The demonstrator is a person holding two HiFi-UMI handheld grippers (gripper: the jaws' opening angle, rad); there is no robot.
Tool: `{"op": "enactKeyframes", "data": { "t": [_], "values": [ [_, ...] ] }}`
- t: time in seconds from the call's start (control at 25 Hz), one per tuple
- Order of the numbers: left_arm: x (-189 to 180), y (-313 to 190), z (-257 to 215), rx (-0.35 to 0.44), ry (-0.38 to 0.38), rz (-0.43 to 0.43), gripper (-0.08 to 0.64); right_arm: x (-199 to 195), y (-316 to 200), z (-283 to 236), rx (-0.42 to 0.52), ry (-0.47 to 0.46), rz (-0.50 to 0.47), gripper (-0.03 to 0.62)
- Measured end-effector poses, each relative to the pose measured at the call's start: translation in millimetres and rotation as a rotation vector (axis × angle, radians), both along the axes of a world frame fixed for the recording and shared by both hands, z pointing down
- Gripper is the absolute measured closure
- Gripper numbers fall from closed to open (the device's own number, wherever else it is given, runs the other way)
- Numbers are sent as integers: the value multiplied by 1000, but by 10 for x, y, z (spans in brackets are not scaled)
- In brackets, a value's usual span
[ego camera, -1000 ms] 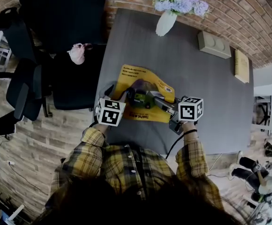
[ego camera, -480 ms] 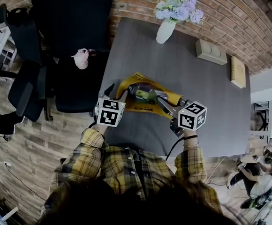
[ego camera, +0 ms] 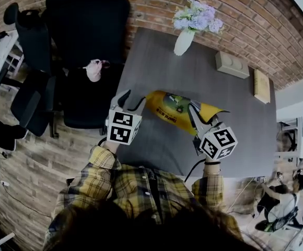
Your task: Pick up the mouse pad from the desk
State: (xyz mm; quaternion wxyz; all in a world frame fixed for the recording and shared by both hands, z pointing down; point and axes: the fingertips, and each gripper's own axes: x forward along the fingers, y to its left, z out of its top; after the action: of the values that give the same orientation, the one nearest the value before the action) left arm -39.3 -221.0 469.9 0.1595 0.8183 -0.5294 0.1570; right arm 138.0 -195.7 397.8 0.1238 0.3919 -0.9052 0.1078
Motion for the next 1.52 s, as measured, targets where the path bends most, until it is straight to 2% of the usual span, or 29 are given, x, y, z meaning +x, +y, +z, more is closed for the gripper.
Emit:
{"op": "enactKeyframes", "data": {
  "t": [0.28, 0.56, 0.72, 1.12, 1.52],
  "values": [
    [87, 101, -552, 112, 29, 31, 360, 94, 81, -459, 197, 63, 138, 578],
    [147, 286, -920, 197, 54, 42, 417, 116, 170, -671, 282, 93, 222, 578],
    [116, 390, -1032, 229, 56, 24, 453, 136, 251, -718, 293, 70, 251, 578],
    [105, 566, -1040, 242, 30, 9, 555, 246, 400, -686, 269, 41, 293, 578],
    [137, 601, -958, 232, 20, 18, 561, 279, 437, -634, 258, 49, 305, 577]
  ]
}}
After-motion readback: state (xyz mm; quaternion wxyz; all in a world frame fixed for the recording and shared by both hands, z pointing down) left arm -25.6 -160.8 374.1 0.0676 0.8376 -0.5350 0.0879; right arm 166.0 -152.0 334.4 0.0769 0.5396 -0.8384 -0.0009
